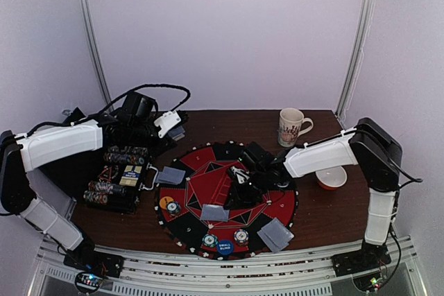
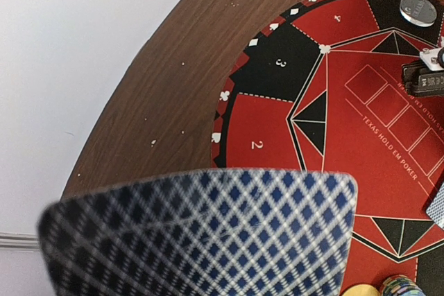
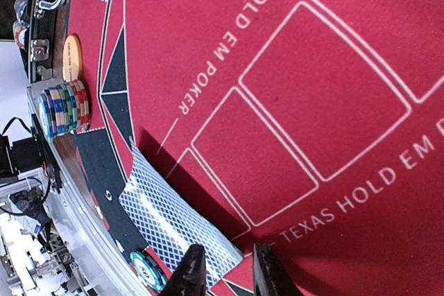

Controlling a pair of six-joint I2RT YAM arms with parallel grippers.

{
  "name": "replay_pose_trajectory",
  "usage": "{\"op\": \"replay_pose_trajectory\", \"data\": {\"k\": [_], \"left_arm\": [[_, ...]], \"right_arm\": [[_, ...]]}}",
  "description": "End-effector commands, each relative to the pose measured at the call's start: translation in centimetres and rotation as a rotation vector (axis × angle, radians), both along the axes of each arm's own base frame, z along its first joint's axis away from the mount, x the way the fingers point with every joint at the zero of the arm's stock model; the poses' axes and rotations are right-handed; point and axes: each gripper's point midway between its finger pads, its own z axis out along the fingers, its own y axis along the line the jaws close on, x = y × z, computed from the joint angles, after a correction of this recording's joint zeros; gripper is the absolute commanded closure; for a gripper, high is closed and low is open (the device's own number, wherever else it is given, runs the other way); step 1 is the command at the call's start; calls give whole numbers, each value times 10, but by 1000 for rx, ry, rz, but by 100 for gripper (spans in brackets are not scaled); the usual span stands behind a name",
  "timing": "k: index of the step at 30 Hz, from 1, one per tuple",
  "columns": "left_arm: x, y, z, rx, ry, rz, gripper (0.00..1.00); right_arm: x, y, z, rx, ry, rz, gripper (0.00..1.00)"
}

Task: Distribute texas hold em gaming equipment
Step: Place the poker card in the community card area, then flop the poker card in the community card area.

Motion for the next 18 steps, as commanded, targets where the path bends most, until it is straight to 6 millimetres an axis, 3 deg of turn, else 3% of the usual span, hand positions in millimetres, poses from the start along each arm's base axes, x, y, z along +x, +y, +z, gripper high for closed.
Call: {"op": "replay_pose_trajectory", "data": {"k": [1, 8, 11, 14, 18], "left_arm": [[4, -3, 9, -27, -25, -6, 60], [4, -3, 8, -25, -22, -8, 60], [4, -3, 9, -27, -25, -9, 60], [4, -4, 9, -28, -23, -10, 60], [4, -4, 9, -27, -23, -6, 60]], "right_arm": [[-10, -1, -12, -9, 35, 41, 76], [-8, 2, -11, 0, 25, 57, 100], [-4, 4, -1, 7, -6, 74, 100], [16, 1, 22, -44, -147, 104, 100], [62, -15, 75, -206, -500, 111, 100]]}}
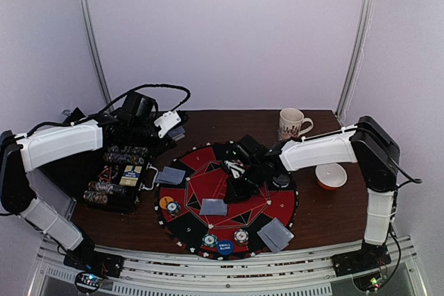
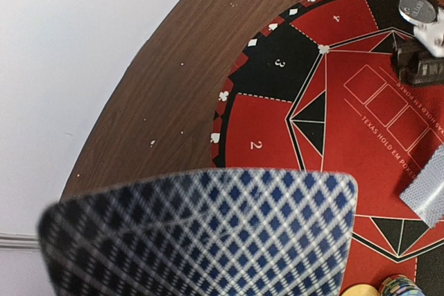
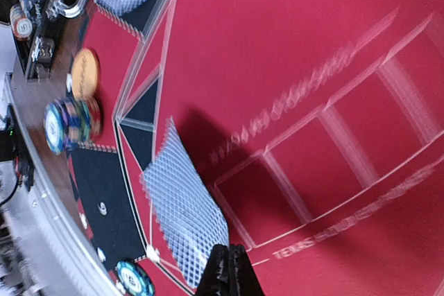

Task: Distribute texas hold em gaming equipment
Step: Flop the poker card in the community card area.

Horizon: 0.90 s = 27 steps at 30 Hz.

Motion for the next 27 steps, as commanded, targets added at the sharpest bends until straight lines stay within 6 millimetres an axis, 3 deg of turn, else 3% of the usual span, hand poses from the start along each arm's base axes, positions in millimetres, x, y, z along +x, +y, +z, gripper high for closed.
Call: {"op": "replay_pose_trajectory", "data": {"k": [1, 3, 6, 9, 12, 18, 23, 27], "left_arm": [[5, -3, 9, -26, -26, -1, 60], [6, -2, 10, -23, -30, 4, 60], [6, 0, 11, -21, -35, 11, 60], [7, 2, 12, -14, -44, 19, 60], [6, 3, 13, -12, -47, 22, 60], [6, 4, 14, -13, -50, 23, 60], [6, 3, 14, -12, -50, 21, 60], [6, 2, 15, -16, -50, 16, 60]], "right_arm": [[50, -24, 71, -178, -461, 31, 100], [65, -34, 94, -292, -696, 56, 100], [69, -33, 108, -411, -974, 138, 100], [66, -26, 111, -521, -1185, 217, 100], [50, -11, 100, -572, -1310, 358, 100], [-9, 1, 45, -592, -1368, 739, 100], [-45, 1, 28, -453, -1270, 906, 100], [-63, -1, 17, -371, -1210, 1002, 100]]}}
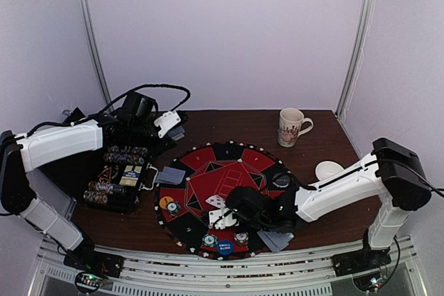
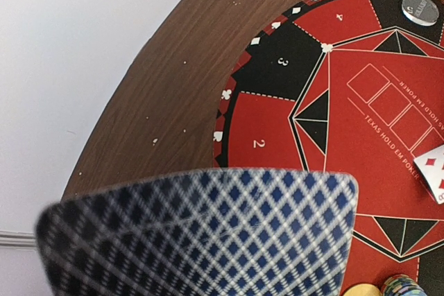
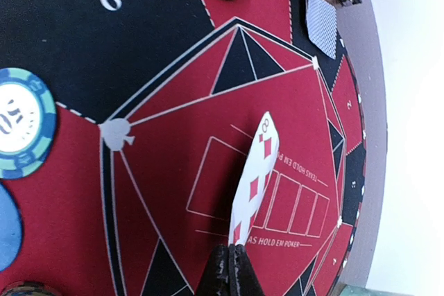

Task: Distribute texas hold em gaming equipment
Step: Flop the poker card in the community card area.

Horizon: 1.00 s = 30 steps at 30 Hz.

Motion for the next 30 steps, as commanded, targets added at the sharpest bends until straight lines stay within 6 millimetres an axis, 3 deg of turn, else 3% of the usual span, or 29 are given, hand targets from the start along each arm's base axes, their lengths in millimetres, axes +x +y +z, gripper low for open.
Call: {"op": "replay_pose_trajectory", "data": {"k": [1, 5, 15, 30], "left_arm": [[4, 0, 14, -26, -42, 2, 60], [4, 0, 13, -24, -38, 3, 60], [4, -1, 11, -21, -35, 0, 60], [4, 0, 10, -18, -33, 0, 60]], "right_arm": [[-19, 4, 3, 18, 95, 118, 100], [-16, 9, 4, 40, 168, 114, 100], [-17, 5, -16, -115, 181, 187, 100], [-19, 4, -18, -195, 162, 258, 98]]}}
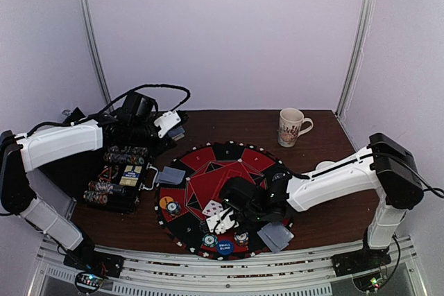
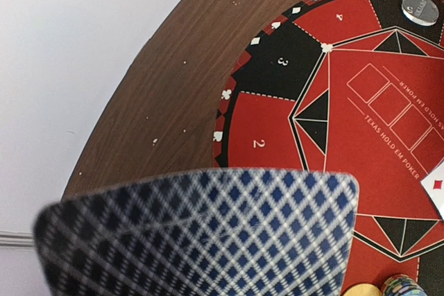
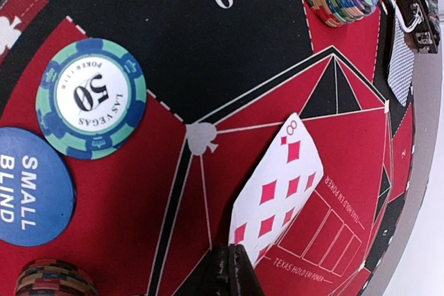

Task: Distribute texas hold em gaming equipment
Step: Flop the poker card in the community card area.

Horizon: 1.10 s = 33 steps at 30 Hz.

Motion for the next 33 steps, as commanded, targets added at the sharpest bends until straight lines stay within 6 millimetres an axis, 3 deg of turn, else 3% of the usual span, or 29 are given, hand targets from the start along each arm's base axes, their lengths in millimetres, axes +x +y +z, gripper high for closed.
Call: {"op": "replay_pose_trajectory", "data": {"k": [1, 7, 13, 16, 20, 22, 24, 28, 30, 33], "left_arm": [[4, 0, 9, -17, -33, -1, 60], [4, 0, 9, -16, -33, 0, 60], [4, 0, 8, -13, -29, -2, 60], [4, 0, 7, -12, -28, -2, 60], [4, 0, 8, -12, -31, -2, 60], [3, 0, 9, -13, -32, -4, 60], [1, -1, 10, -19, -33, -17, 60], [-7, -8, 10, -32, -25, -80, 60], [-15, -15, 9, -45, -13, -132, 61], [-37, -30, 6, -66, 21, -249, 62]], "right_arm": [[-1, -3, -1, -29, -12, 33, 97], [4, -6, 12, -16, -70, 49, 85], [8, -1, 41, 46, -103, 34, 74], [13, 5, 71, 160, -100, -10, 70], [22, 7, 115, 395, 8, -116, 55], [33, 8, 140, 547, 87, -230, 45], [56, 5, 172, 745, 214, -428, 28], [118, -10, 219, 1048, 686, -739, 7], [139, -9, 230, 1087, 919, -803, 0], [151, 5, 219, 1007, 1081, -834, 0]]}}
